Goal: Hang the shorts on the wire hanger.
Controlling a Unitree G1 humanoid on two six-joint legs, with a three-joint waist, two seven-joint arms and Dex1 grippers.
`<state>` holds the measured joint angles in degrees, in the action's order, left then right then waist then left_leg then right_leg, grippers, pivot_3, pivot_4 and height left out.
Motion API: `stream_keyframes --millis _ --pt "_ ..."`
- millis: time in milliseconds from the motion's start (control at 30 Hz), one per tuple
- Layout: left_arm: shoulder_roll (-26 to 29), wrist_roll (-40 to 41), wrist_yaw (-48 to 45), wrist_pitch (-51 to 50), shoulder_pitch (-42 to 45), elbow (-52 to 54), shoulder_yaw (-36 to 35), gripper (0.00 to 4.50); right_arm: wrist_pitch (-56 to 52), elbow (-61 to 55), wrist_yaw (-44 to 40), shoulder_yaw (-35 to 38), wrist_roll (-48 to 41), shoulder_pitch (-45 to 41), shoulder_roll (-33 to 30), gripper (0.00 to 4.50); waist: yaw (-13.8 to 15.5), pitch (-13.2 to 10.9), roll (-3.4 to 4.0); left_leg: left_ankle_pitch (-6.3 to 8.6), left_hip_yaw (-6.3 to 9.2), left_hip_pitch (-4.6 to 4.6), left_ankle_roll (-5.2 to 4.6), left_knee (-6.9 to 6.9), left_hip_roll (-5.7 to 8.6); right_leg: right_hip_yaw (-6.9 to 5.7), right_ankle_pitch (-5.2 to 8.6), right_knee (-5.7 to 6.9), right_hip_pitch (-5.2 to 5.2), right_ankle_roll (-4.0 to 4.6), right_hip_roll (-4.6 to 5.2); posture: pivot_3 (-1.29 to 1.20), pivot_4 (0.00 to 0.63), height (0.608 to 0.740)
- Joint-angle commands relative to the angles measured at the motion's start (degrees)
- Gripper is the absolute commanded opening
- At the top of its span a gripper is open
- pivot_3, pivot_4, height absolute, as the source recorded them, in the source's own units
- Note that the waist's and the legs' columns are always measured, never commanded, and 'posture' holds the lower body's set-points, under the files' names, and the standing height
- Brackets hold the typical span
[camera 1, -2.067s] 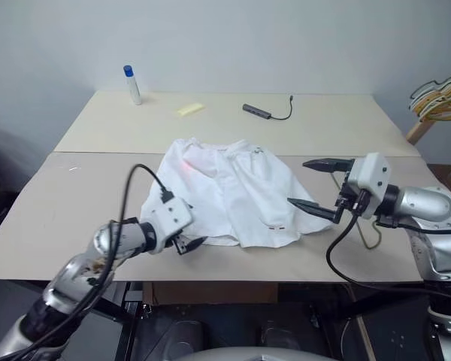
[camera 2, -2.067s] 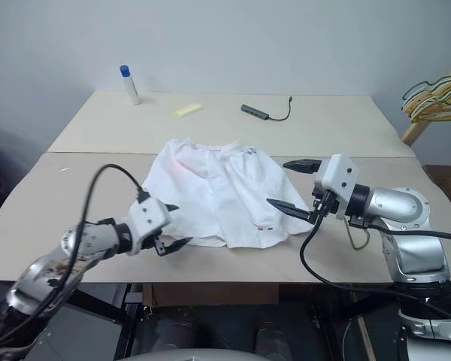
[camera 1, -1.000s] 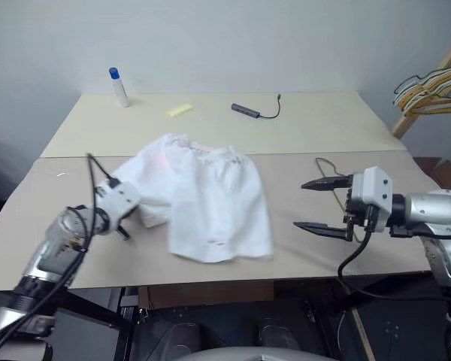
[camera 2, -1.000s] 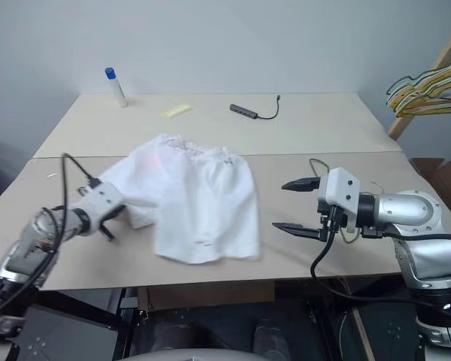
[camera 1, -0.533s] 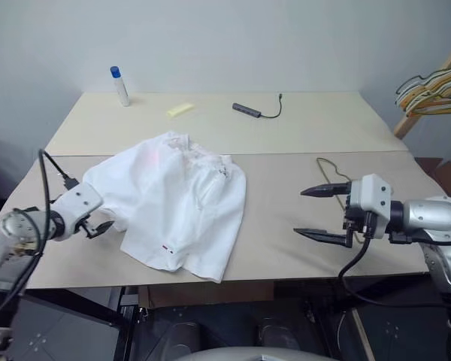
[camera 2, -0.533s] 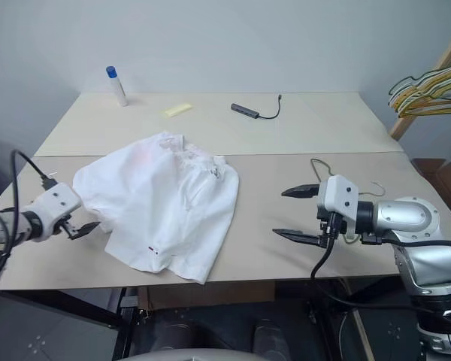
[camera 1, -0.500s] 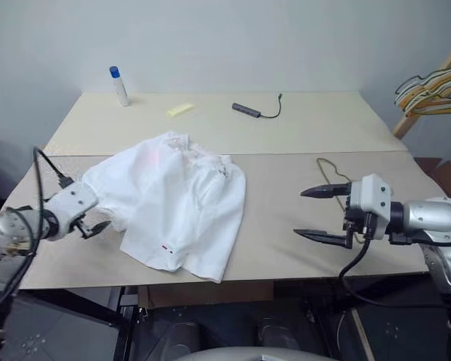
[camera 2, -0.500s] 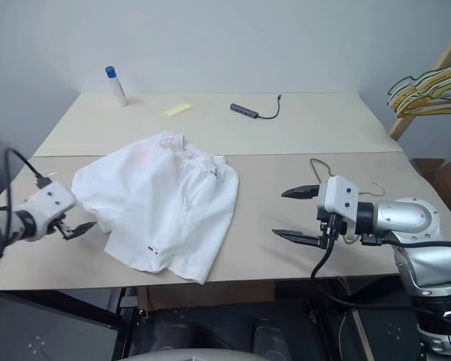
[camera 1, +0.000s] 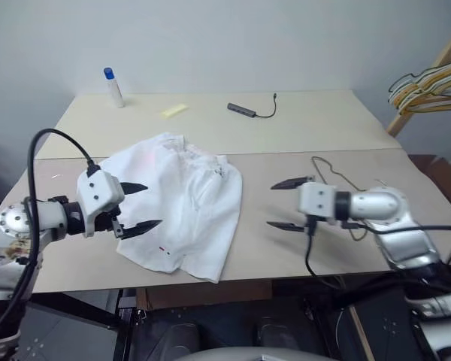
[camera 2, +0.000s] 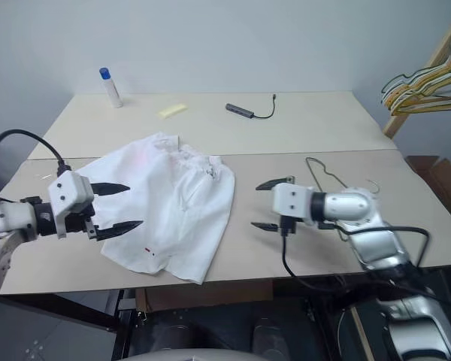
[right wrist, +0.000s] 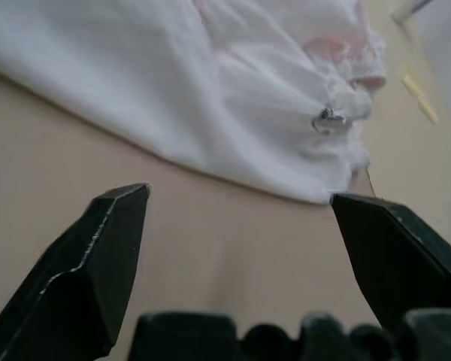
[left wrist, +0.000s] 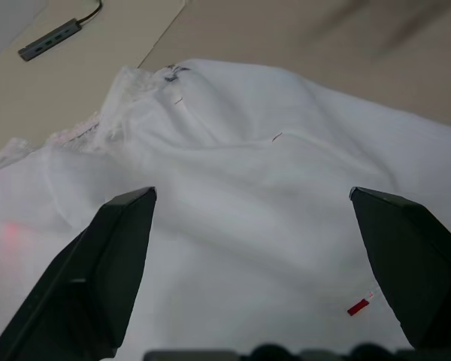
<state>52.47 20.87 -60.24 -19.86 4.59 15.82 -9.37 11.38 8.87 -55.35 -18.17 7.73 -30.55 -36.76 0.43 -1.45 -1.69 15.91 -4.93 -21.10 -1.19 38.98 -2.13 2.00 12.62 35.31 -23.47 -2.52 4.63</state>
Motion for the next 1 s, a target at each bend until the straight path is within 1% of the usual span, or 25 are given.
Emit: stream_keyframes --millis 33,167,233,267,333,433,567,667,800,900,1000 --pt "0.28 0.82 -0.11 0.29 0.76 1.56 -0.76 4.48 11.88 16.26 9.40 -5.36 11.01 -10.13 4.71 4.50 -0.55 0.00 0.00 -0.01 0.02 -0.02 0.02 -0.01 0.00 0.00 -0.01 -0.01 -0.02 0.01 -0.01 0.09 0.000 0.740" --pt "0.39 0.96 0.64 -0.40 -0.53 2.89 -2.16 4.48 20.71 37.52 20.92 -11.60 20.75 -22.36 11.68 4.50 -1.16 0.00 0.00 -0.05 0.04 -0.09 0.08 -0.04 0.00 0.04 -0.01 0.12 -0.16 0.03 -0.02 0.13 0.000 0.740" --pt "0.40 1.27 0.94 -0.83 -1.69 4.01 -3.25 4.48 24.86 45.00 25.58 -14.88 25.18 -26.14 13.58 4.50 -1.08 0.00 0.00 -0.06 0.02 -0.14 0.10 -0.07 0.00 0.08 -0.01 0.21 -0.28 0.04 -0.01 0.15 0.001 0.740" --pt "0.35 1.28 1.29 -1.03 -2.40 4.63 -3.86 4.48 26.18 47.84 27.33 -15.69 26.18 -27.31 14.72 4.50 -0.91 0.00 -0.01 -0.08 0.02 -0.21 0.13 -0.06 0.03 0.09 0.01 0.45 -0.41 0.05 0.03 0.16 0.002 0.740" --pt "0.31 1.55 1.90 -1.51 -4.11 5.98 -5.39 4.48 28.82 52.06 30.39 -17.37 28.25 -29.02 16.70 4.50 -0.77 0.00 -0.01 -0.13 0.02 -0.38 0.23 -0.07 0.03 0.10 0.01 0.59 -0.64 0.06 0.04 0.18 0.003 0.740" --pt "0.32 1.95 2.57 -2.20 -6.60 7.92 -7.52 4.48 30.76 56.33 35.04 -20.06 32.10 -30.62 18.96 4.50 -0.42 0.00 0.00 -0.17 0.03 -0.42 0.29 -0.08 0.02 0.10 0.02 0.60 -0.71 0.08 0.03 0.20 0.003 0.740" --pt "0.27 2.50 3.57 -3.21 -8.36 9.99 -9.13 4.48 28.65 60.46 41.22 -21.22 34.70 -31.91 22.08 4.50 -0.07 0.02 -0.03 -0.18 0.03 -0.11 0.31 -0.14 -0.02 0.14 0.07 0.75 -0.59 0.20 -0.01 0.22 0.000 0.740" --pt "0.30 2.91 4.13 -3.92 -9.32 11.34 -10.20 4.48 28.51 61.95 43.26 -21.59 35.95 -32.93 21.50 4.50 0.36 0.02 -0.02 -0.22 0.06 0.00 0.38 -0.19 -0.05 0.15 0.14 0.93 -0.60 0.32 -0.07 0.23 0.000 0.740" --pt "0.19 3.01 4.34 -4.47 -10.89 12.21 -11.53 4.48 32.11 61.59 41.20 -19.52 34.00 -33.39 17.97 4.50 1.19 0.01 -0.01 -0.23 0.06 -0.09 0.39 -0.21 -0.09 0.12 0.14 0.85 -0.66 0.34 -0.11 0.23 0.000 0.740" --pt "0.12 2.99 4.38 -4.38 -11.01 12.05 -11.42 4.48 33.89 61.03 41.12 -19.67 34.58 -33.59 15.46 4.50 1.86 0.01 -0.01 -0.22 0.04 -0.11 0.40 -0.23 -0.10 0.12 0.14 0.79 -0.67 0.34 -0.11 0.22 0.000 0.740" --pt "0.23 2.94 4.23 -4.12 -10.47 11.48 -10.89 4.48 35.44 60.69 40.59 -20.35 35.25 -33.20 14.09 4.50 1.84 0.01 -0.01 -0.22 0.03 -0.09 0.40 -0.25 -0.13 0.13 0.16 0.82 -0.67 0.38 -0.15 0.21 0.000 0.740"
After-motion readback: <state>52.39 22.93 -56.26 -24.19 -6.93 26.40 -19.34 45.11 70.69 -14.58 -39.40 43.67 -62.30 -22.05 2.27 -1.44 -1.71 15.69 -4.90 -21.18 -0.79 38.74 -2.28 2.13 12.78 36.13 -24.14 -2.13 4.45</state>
